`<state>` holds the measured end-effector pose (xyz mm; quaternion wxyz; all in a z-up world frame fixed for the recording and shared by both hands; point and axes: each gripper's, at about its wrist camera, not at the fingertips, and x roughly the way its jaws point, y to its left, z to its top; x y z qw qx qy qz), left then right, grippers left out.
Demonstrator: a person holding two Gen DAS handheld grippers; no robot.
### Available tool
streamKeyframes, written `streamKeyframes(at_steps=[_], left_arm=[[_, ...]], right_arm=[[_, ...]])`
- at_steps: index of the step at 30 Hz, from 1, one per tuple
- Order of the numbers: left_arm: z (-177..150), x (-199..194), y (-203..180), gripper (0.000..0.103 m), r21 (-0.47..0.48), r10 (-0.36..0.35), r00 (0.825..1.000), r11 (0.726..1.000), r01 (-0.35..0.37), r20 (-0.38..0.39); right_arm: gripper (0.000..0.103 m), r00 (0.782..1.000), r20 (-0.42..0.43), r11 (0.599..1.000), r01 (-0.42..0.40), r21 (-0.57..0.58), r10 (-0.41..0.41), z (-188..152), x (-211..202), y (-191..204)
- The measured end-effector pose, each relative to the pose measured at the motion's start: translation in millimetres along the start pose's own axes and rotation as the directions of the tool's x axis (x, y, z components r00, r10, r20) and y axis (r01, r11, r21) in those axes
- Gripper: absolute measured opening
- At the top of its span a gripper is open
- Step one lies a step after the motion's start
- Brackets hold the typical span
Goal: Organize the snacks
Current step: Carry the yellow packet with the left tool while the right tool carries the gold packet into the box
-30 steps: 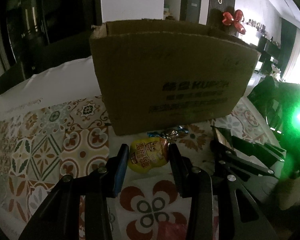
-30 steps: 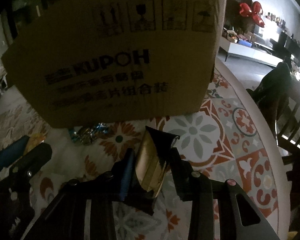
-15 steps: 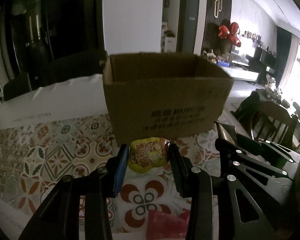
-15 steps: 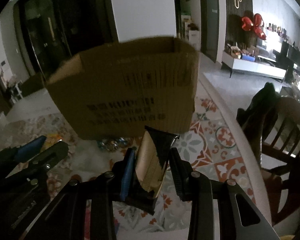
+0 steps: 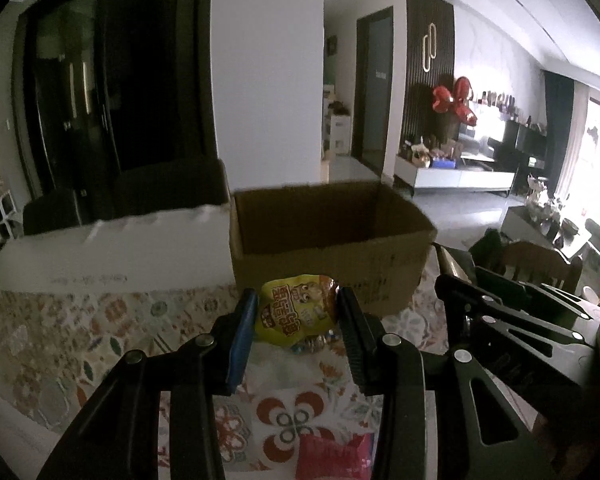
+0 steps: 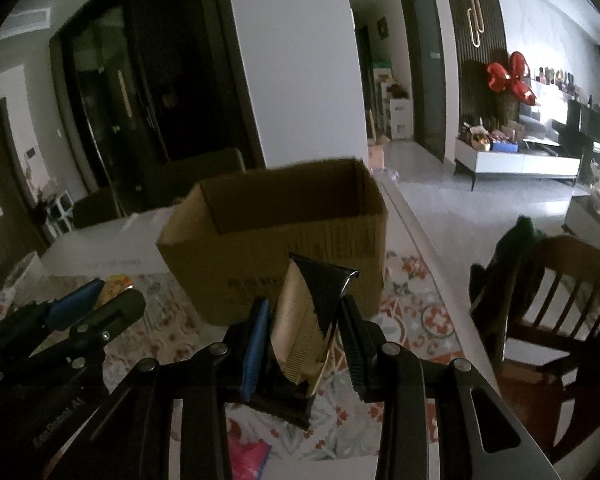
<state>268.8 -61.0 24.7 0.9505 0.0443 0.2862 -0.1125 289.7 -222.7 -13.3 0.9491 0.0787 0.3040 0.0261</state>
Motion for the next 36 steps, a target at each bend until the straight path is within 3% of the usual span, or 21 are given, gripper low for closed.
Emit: streamKeyframes(at_steps=[9, 36], left_arm=[[33.4, -6.7, 3.0, 0.04, 0.025, 0.023, 0.998, 0.999, -0.025, 0.066], [68.4, 95.0, 22.6, 0.04, -0.003, 0.047, 0.999, 0.999, -0.047, -0.02]], right_arm=[[0.037, 0.996, 0.073, 0.998, -0.052, -0.029, 0.054, 32.1, -7.6, 5.8], [0.037, 0.998, 0.011, 0.991, -0.059, -0.119, 0.061, 83.9, 85.1, 13.1]])
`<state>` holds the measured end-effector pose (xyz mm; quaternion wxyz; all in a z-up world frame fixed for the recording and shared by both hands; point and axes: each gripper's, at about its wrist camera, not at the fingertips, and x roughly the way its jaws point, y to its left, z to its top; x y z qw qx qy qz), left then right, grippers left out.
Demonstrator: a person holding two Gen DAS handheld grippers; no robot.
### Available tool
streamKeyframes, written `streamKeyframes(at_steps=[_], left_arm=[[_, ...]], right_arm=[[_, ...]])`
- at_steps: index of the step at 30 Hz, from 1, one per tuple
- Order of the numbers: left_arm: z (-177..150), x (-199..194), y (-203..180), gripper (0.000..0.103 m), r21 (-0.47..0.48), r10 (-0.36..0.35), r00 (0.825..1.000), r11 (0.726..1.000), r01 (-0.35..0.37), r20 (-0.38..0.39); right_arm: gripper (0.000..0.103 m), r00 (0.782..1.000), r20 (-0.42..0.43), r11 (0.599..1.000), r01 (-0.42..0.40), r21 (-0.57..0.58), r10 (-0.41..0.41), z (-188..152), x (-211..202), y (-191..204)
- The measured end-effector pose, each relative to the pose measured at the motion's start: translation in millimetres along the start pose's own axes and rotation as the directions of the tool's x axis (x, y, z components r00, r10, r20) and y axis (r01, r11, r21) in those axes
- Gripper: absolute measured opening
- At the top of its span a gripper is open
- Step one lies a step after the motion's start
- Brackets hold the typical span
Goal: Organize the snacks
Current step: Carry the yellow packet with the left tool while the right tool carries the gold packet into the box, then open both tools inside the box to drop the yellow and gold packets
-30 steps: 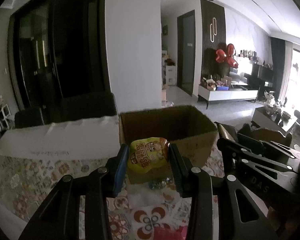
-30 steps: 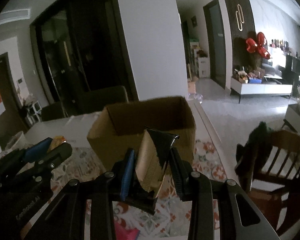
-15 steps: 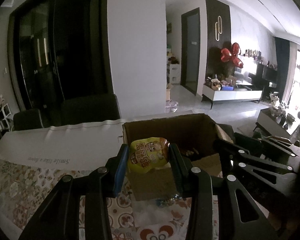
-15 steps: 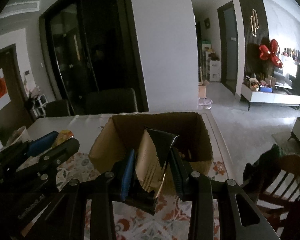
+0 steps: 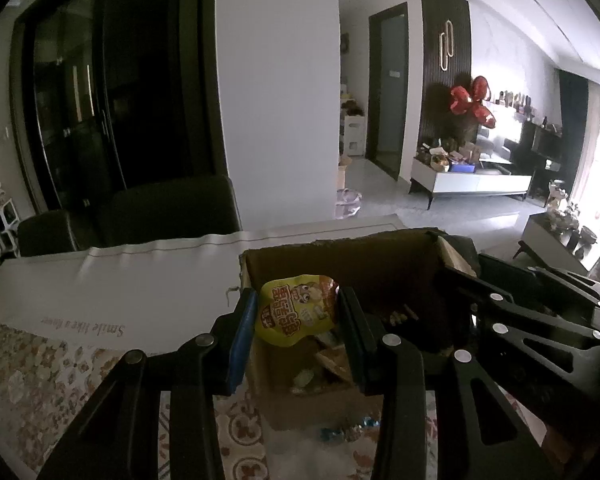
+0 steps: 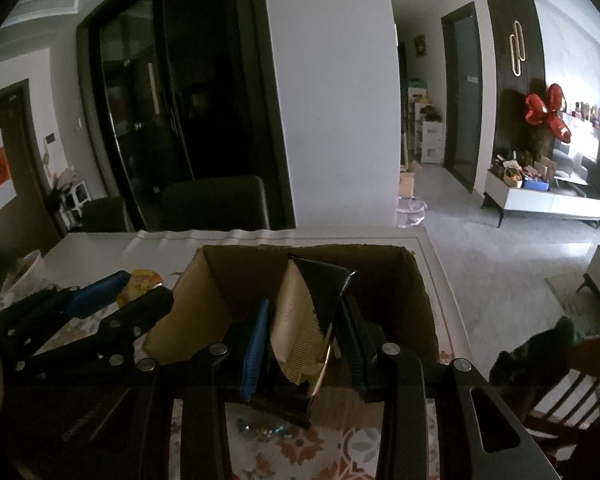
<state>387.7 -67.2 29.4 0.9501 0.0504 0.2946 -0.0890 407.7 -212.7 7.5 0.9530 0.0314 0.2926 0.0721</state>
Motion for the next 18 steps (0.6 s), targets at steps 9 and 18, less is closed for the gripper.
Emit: streamKeyframes(at_steps=[9, 18], left_arm=[[7.3, 24.2, -2.8, 0.041, 0.022, 0.013, 1.0, 1.0, -0.013, -0.015], [11.2, 34.0, -0.7, 0.061, 0.018, 0.035, 0.999, 0.999, -0.034, -0.033]], right_arm=[[0.037, 1.0, -0.009, 1.0, 0.015, -0.013, -0.015, 10.5, 21.0, -6.7], [0.049, 0.999, -0.04, 1.0, 0.026, -0.014, -0.027, 14.6, 35.7, -11.7]])
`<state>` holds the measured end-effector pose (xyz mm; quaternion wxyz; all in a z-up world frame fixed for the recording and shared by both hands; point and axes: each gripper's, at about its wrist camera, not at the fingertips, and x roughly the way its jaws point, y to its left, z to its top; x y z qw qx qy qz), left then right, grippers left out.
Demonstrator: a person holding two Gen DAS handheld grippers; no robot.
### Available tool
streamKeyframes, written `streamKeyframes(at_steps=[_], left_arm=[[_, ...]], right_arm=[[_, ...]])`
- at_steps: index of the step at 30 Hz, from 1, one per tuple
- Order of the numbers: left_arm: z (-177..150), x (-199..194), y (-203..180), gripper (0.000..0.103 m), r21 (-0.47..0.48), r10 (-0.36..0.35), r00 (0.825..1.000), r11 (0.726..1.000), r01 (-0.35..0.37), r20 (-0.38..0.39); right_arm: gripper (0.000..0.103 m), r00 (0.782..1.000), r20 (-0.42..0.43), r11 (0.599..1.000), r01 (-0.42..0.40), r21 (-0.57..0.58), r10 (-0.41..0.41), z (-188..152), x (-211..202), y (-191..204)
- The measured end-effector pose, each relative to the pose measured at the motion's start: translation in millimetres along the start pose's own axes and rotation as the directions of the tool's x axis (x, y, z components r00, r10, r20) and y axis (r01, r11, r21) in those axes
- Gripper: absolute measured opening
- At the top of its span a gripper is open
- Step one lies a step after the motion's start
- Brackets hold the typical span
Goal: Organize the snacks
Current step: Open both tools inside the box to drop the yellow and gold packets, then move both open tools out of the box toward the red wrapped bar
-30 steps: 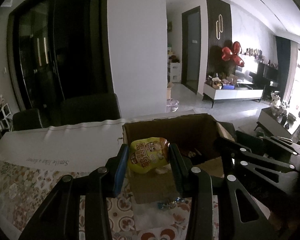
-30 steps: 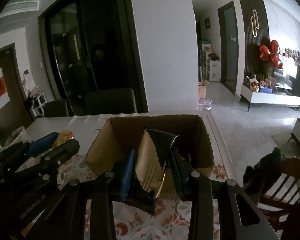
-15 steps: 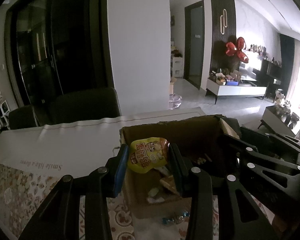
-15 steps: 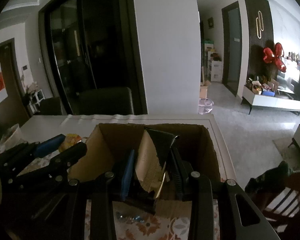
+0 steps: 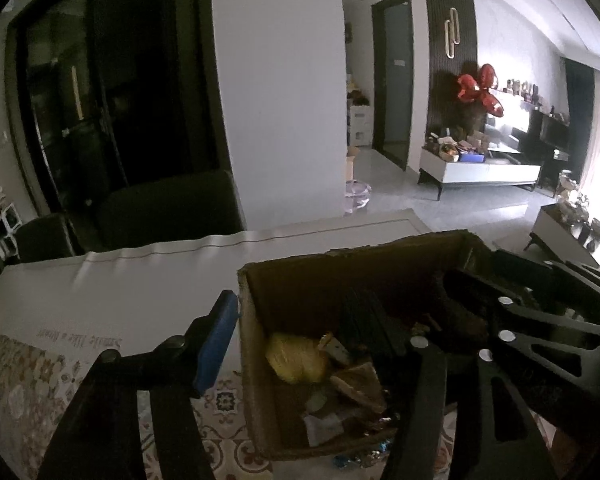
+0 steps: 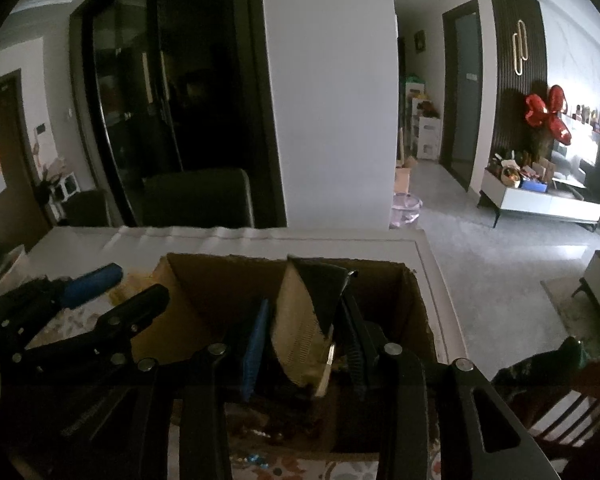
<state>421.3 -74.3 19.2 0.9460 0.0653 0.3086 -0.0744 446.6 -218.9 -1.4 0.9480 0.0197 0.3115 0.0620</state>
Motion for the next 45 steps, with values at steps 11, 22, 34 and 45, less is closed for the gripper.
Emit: streamKeyframes(at_steps=[11, 22, 34, 45], left_arm=[[-4.2, -10.5, 7.5, 0.067, -0.021, 0.002, 1.0, 1.0, -0.002, -0.002], [-13.9, -52.2, 9.6, 0.072, -0.044, 0.001, 1.0, 0.999, 0.0, 0.024], [-39.2, -94.3, 13.3, 0.078, -0.057, 0.032, 0.999, 0.998, -0.03, 0.028], [-71.2, -126.8, 17.3, 0.087, -0.066, 0.093, 0.996, 0.993, -0.093, -0.008]], right_arm=[[0.05, 1.0, 0.003, 1.0, 0.022, 0.003, -0.022, -5.0, -12.7, -2.2], [0.05, 0.999, 0.034, 1.0, 0.017, -0.006, -0.017, -12.2, -46.7, 6.6], [0.056, 0.998, 0.056, 1.0, -0.001, -0.017, 0.002, -37.6, -89.7, 16.4], [0.057, 0.998, 0.018, 0.998, -0.06, -0.026, 0.06, -68.5, -108.7, 31.5]])
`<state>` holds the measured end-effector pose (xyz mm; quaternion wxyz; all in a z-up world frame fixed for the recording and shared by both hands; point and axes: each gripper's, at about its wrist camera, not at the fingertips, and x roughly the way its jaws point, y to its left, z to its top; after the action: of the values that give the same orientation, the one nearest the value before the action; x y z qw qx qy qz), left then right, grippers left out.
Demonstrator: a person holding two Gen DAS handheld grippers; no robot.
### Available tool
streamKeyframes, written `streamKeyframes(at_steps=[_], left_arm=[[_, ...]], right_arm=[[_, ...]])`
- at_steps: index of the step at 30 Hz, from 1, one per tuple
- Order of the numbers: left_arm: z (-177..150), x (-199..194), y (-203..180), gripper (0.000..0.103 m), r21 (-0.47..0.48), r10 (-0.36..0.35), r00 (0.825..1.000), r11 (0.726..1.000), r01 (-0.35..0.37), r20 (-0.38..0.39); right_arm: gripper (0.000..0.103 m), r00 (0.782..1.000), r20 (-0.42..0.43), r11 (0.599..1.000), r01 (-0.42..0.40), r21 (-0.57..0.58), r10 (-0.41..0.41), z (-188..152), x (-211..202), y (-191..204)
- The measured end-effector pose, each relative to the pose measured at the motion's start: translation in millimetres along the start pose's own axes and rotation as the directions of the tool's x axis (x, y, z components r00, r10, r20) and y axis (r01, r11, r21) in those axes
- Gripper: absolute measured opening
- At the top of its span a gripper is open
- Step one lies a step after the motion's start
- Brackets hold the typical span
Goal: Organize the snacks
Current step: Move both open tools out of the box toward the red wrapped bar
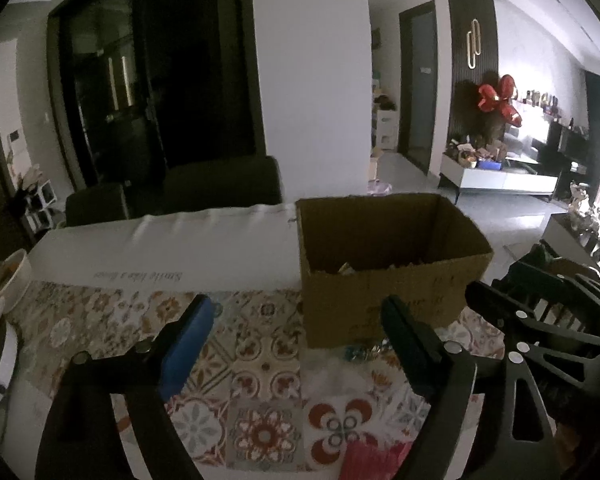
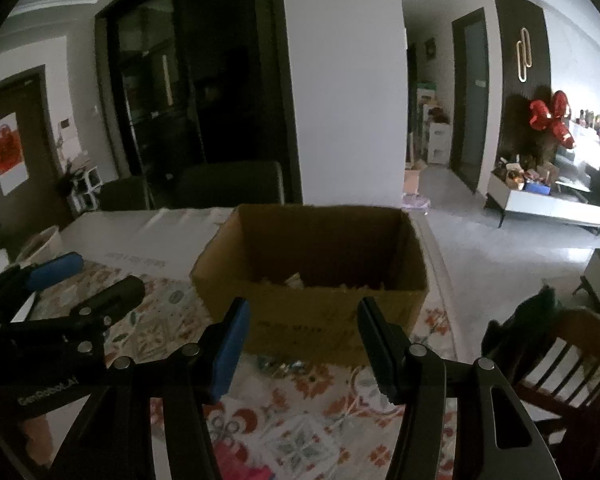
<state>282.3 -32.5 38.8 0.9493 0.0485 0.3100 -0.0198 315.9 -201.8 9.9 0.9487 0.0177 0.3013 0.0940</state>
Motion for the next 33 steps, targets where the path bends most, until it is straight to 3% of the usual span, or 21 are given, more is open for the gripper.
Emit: streamKeyframes(at_steps=[14, 24, 33], left_arm=[[-43.8, -21.7, 3.2, 0.091, -0.006, 0.099, 0.995, 0.995, -0.099, -0.028], [-81.8, -15.0, 9.3, 0.092, -0.024, 0.145, 0.982, 0.989, -0.149, -0.121], [-119.3, -5.5, 14.8, 0.092, 0.002, 0.165, 0.961, 0.986, -0.169, -0.221]], right_arm=[[0.057, 0.995, -0.08, 0.997, -0.066, -0.049, 0.062, -43.3, -11.7, 12.5], [0.057, 0.979, -0.176, 0.986, -0.121, -0.118, 0.099, -81.1, -3.6, 31.1], [0.056, 0.951, -0.285, 0.963, -0.181, -0.199, 0.119, -113.8, 9.3, 46.1]])
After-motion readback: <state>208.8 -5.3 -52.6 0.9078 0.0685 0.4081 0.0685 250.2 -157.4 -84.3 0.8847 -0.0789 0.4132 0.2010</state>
